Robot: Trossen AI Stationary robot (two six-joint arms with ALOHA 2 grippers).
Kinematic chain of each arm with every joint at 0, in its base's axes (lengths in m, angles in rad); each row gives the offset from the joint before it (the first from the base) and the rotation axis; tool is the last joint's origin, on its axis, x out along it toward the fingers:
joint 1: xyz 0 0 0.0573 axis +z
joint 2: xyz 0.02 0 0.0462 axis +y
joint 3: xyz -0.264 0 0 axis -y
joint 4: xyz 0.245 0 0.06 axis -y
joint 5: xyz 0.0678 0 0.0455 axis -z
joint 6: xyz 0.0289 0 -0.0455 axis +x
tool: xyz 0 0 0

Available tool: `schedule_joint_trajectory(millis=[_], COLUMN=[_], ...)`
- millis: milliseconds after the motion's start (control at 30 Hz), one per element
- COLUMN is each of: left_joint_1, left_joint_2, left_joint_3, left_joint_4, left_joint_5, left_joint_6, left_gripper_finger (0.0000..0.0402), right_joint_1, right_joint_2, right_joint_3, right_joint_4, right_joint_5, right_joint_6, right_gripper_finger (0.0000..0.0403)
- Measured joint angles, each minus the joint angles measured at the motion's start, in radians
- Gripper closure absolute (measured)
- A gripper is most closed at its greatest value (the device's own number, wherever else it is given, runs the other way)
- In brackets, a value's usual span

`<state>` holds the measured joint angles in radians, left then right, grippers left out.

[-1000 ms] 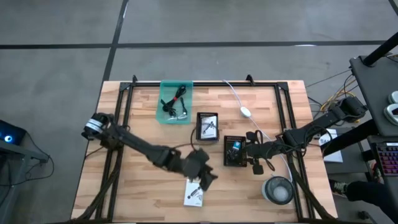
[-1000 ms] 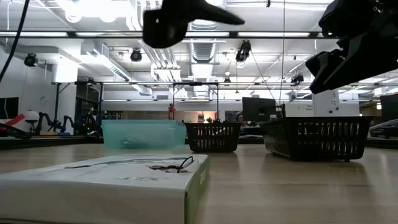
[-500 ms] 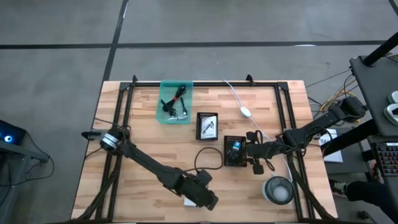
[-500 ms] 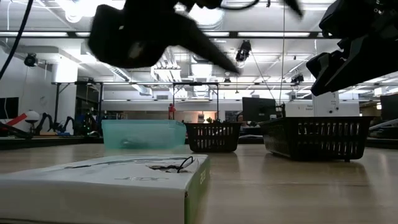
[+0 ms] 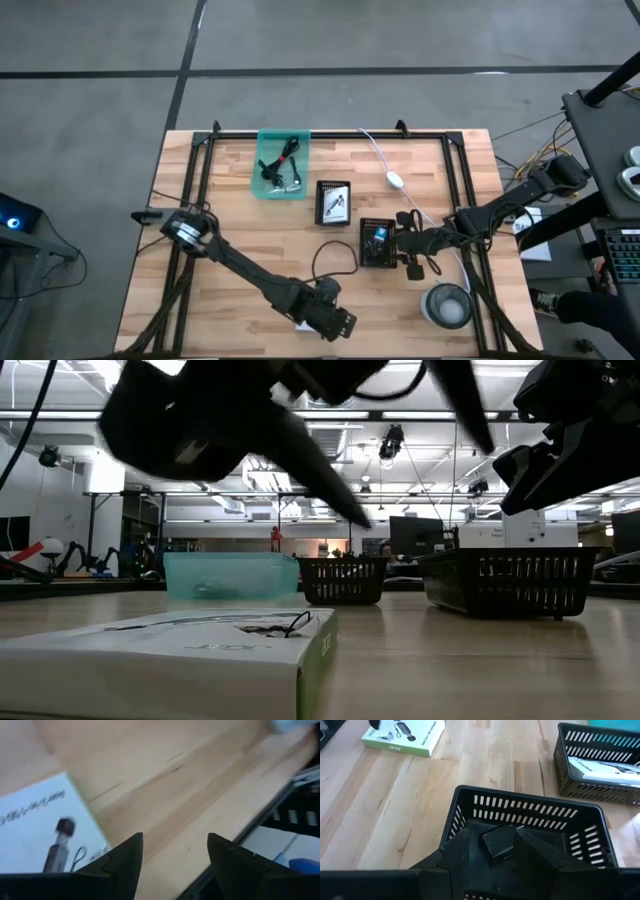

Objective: Pick and place items into bin
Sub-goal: Put the white card reader box into the top black basket

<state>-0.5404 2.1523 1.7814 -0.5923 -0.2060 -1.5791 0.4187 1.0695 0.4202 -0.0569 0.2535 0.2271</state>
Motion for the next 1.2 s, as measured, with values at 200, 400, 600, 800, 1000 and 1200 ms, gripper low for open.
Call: schedule_joint_trajectory(millis=[200,400,600,800,1000,1200], left_joint_1=[-0.021,-0.033,-0.033,-0.035,-0.035,-0.035], left_joint_2=[0.002,0.003,0.014,0.044,0.072,0.073], left_joint_3=[-0.021,-0.026,-0.029,-0.034,-0.034,-0.033], left_joint_4=[-0.013,-0.063,-0.036,-0.025,-0.002,-0.115], left_joint_5=[0.019,0.020,0.019,0.035,0.066,0.077], left_joint_6=[-0.075,-0.143,-0.143,-0.144,-0.151,-0.151], left_gripper_finger=[0.0197,0.0197,0.0197,0.0197,0.0197,0.0197], right_joint_1=[0.000,0.000,0.000,0.000,0.000,0.000], right_joint_2=[0.000,0.000,0.000,0.000,0.000,0.000], right_joint_3=[0.000,-0.001,-0.001,-0.002,-0.002,-0.002], right_joint_4=[0.002,0.003,0.003,0.003,0.003,0.003], right_joint_5=[0.000,0.000,0.000,0.000,0.000,0.000], right_joint_6=[-0.002,-0.002,-0.002,-0.002,-0.019,-0.025], right_gripper_finger=[0.0264,0.0264,0.0264,0.0264,0.0264,0.0264])
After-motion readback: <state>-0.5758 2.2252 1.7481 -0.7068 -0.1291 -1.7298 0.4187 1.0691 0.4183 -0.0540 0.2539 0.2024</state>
